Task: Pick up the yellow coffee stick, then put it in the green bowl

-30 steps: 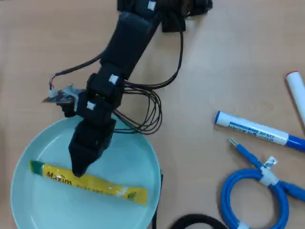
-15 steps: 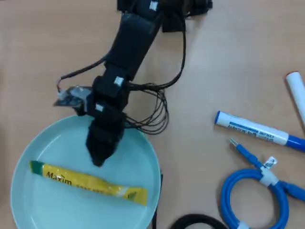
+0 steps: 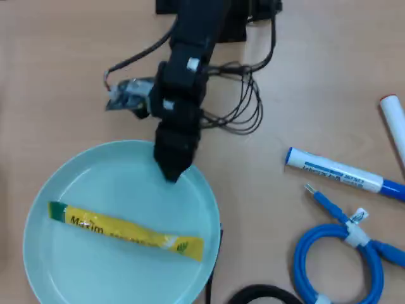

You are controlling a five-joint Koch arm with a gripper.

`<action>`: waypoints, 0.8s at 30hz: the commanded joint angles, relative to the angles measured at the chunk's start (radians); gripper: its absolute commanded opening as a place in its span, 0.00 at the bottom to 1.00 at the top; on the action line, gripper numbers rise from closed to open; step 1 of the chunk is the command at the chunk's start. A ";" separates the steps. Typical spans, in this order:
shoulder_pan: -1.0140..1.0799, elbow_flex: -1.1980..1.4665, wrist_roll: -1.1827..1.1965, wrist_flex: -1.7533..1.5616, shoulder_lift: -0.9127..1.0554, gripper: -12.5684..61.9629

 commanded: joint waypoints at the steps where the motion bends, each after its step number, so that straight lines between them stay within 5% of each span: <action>1: -0.031 0.008 0.003 -0.049 0.150 0.46; 16: -0.121 0.595 0.100 -0.201 0.629 0.46; 24: -0.176 0.830 0.103 -0.273 0.710 0.47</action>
